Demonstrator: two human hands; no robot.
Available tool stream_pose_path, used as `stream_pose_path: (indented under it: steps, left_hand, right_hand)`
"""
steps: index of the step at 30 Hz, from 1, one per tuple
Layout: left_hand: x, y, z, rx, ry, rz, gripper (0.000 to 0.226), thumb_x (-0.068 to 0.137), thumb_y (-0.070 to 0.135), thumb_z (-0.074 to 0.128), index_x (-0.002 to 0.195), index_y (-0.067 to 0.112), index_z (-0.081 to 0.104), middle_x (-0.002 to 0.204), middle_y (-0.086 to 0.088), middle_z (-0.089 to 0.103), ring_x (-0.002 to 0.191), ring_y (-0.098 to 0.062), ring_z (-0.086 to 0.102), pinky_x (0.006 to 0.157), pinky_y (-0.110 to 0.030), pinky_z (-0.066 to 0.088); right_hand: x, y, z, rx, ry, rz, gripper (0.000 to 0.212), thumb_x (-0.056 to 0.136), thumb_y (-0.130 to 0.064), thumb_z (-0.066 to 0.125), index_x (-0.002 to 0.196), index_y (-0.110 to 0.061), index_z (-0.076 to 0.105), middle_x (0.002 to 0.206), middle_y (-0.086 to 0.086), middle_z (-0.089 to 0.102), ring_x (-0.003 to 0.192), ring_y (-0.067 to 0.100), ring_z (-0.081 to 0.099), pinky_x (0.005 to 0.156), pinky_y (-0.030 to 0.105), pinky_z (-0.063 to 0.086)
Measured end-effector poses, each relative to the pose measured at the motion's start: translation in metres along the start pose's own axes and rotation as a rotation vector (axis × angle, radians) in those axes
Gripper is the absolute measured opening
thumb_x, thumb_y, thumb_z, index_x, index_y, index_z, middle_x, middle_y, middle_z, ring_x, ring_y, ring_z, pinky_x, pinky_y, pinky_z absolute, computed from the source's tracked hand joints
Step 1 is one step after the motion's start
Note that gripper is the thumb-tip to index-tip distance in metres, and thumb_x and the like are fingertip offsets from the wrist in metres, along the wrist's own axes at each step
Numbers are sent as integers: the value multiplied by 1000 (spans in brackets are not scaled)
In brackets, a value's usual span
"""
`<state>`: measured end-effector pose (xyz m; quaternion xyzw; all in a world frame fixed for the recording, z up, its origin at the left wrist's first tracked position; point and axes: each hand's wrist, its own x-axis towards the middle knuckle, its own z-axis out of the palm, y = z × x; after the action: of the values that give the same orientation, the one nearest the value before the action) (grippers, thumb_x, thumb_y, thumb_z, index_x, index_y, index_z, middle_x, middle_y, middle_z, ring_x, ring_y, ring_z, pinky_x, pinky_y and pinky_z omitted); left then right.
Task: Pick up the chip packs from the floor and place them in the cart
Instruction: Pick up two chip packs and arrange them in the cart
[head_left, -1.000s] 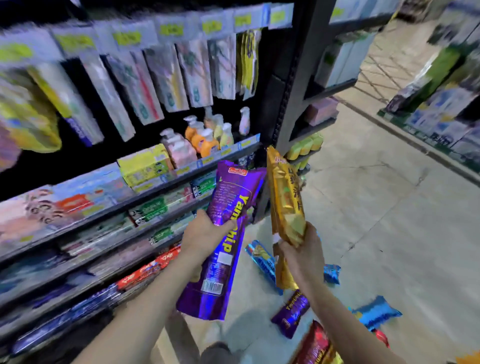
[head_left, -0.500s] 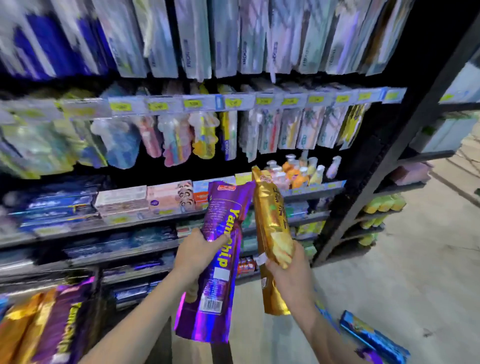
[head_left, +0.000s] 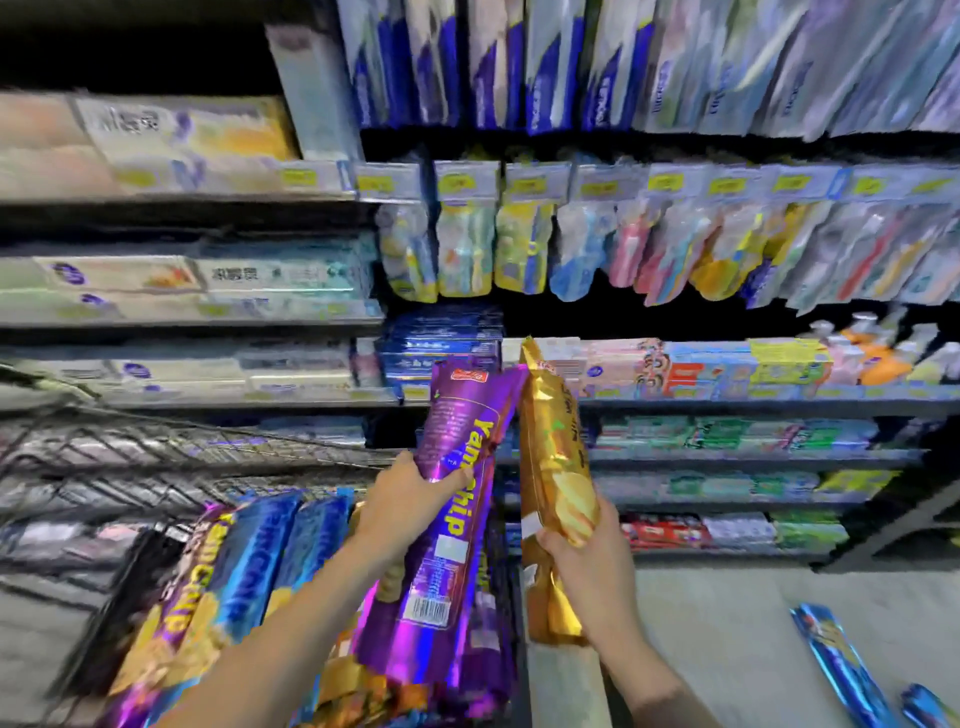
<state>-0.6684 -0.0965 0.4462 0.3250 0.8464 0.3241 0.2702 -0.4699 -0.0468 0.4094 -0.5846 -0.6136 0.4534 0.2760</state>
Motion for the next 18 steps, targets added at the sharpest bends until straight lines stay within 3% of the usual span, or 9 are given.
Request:
stream_pose_path:
  steps: [3, 5, 8, 11, 14, 18]
  left_hand:
    - [-1, -55, -45, -26, 38, -40, 42, 73, 56, 70, 93, 22, 57, 91, -1, 62, 92, -26, 63, 70, -30, 40]
    - [-2, -90, -70, -68, 60, -92, 37, 73, 53, 72, 88, 23, 58, 89, -3, 66, 87, -25, 64, 68, -30, 42]
    - [1, -143, -108, -85, 87, -185, 53, 70, 59, 72, 96, 14, 61, 95, -10, 69, 91, -29, 65, 71, -33, 45]
    - [3, -189, -145, -74, 136, -259, 69, 64, 65, 70, 102, 8, 60, 100, -14, 67, 99, -32, 63, 76, -35, 44]
    - [7, -232, -176, -36, 180, -337, 73, 69, 64, 70, 107, 3, 57, 108, -20, 66, 103, -35, 62, 79, -36, 45]
    - [32, -296, -205, 8, 168, -360, 82, 55, 80, 59, 95, 8, 64, 93, -17, 69, 90, -33, 66, 71, -36, 46]
  right_hand:
    - [-36, -21, 65, -13, -67, 43, 59, 69, -29, 76, 122, -26, 50, 107, -2, 65, 100, 22, 63, 87, 37, 49]
    - [-56, -32, 107, -25, -124, 72, 63, 68, -34, 74, 125, -27, 48, 110, 0, 64, 103, 24, 63, 91, 39, 50]
    - [-83, -54, 168, -82, -174, 82, 68, 67, -47, 69, 126, -24, 45, 115, 2, 62, 107, 28, 62, 89, 37, 48]
    - [-108, -77, 227, -124, -243, 82, 63, 77, -41, 69, 130, -22, 41, 122, 3, 57, 112, 29, 60, 91, 36, 48]
    - [-128, -91, 282, -179, -321, 97, 70, 79, -48, 65, 137, -24, 34, 132, 3, 52, 115, 28, 58, 94, 40, 49]
    - [-140, -100, 348, -289, -399, 140, 80, 88, -47, 58, 150, -20, 16, 154, 4, 29, 130, 30, 47, 100, 41, 41]
